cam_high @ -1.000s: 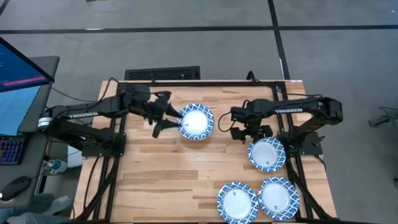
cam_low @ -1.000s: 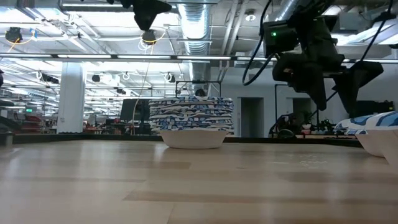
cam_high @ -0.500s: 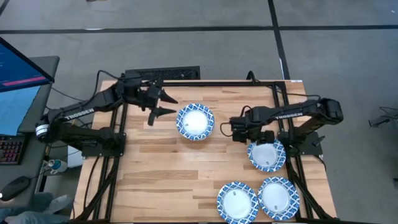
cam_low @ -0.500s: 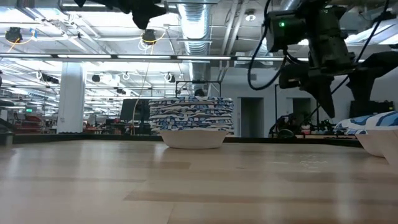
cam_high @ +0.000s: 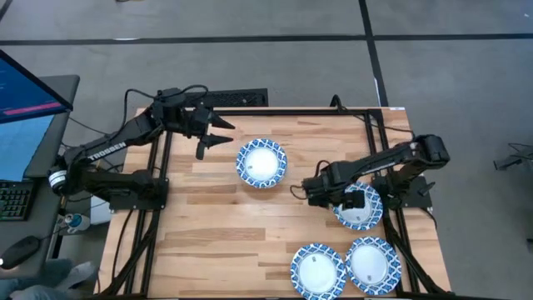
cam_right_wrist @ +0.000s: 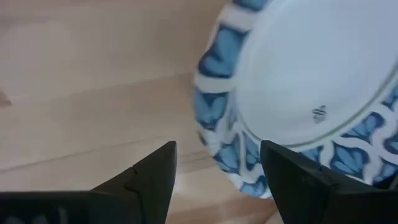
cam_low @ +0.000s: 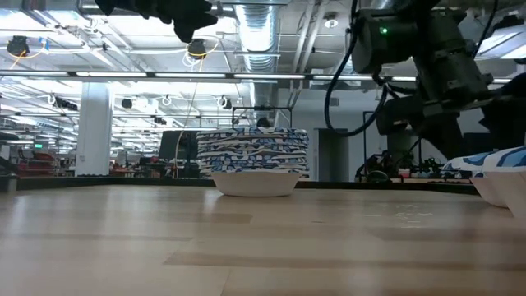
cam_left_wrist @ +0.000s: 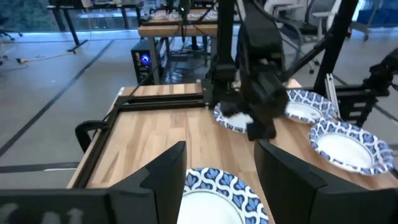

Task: Nest bowls inside each other
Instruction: Stack the white bowl on the stacked white bowls

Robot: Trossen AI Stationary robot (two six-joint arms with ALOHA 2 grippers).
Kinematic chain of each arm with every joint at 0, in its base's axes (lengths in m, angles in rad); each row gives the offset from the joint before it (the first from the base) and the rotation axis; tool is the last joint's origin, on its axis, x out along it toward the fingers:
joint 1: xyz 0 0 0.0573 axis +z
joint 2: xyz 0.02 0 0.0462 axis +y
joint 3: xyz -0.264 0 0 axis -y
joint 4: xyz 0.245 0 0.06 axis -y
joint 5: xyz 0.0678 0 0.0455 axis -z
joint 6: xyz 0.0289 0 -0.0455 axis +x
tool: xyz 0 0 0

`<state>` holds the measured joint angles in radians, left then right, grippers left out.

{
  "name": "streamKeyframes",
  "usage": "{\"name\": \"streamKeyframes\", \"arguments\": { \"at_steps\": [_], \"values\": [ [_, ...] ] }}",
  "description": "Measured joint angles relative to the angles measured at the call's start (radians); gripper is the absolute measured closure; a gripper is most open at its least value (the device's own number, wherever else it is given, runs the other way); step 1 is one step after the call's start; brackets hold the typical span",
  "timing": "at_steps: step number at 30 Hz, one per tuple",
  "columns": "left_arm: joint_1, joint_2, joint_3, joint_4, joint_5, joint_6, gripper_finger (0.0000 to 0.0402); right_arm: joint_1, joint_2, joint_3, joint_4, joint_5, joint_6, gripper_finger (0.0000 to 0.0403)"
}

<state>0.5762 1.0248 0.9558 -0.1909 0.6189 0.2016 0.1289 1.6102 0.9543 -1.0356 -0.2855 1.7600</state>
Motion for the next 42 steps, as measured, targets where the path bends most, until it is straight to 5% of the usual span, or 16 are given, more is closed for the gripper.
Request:
{"name": "streamKeyframes", "arguments": {
  "at_steps": [14,18,27,33,42],
  "values": [
    [0.034,0.000,0.001,0.025,0.002,-0.061,0.0221,0.055,0.112,0.000,0.039,-0.023,-0.031,0.0155],
    [0.034,0.005,0.001,0.024,0.001,-0.079,0.0221,0.055,0.110,0.000,0.017,0.001,-0.026,0.0204],
    [0.034,0.008,0.001,0.023,-0.004,-0.082,0.0221,0.054,0.107,0.000,-0.034,0.020,-0.057,0.0383],
    [0.034,0.008,0.001,0.023,-0.006,-0.092,0.0221,0.046,0.094,0.035,-0.055,0.035,-0.114,0.0378],
    [0.034,0.086,0.001,0.024,-0.027,-0.240,0.0221,-0.016,0.084,0.355,-0.280,0.347,-0.561,0.0394]
  ]
}}
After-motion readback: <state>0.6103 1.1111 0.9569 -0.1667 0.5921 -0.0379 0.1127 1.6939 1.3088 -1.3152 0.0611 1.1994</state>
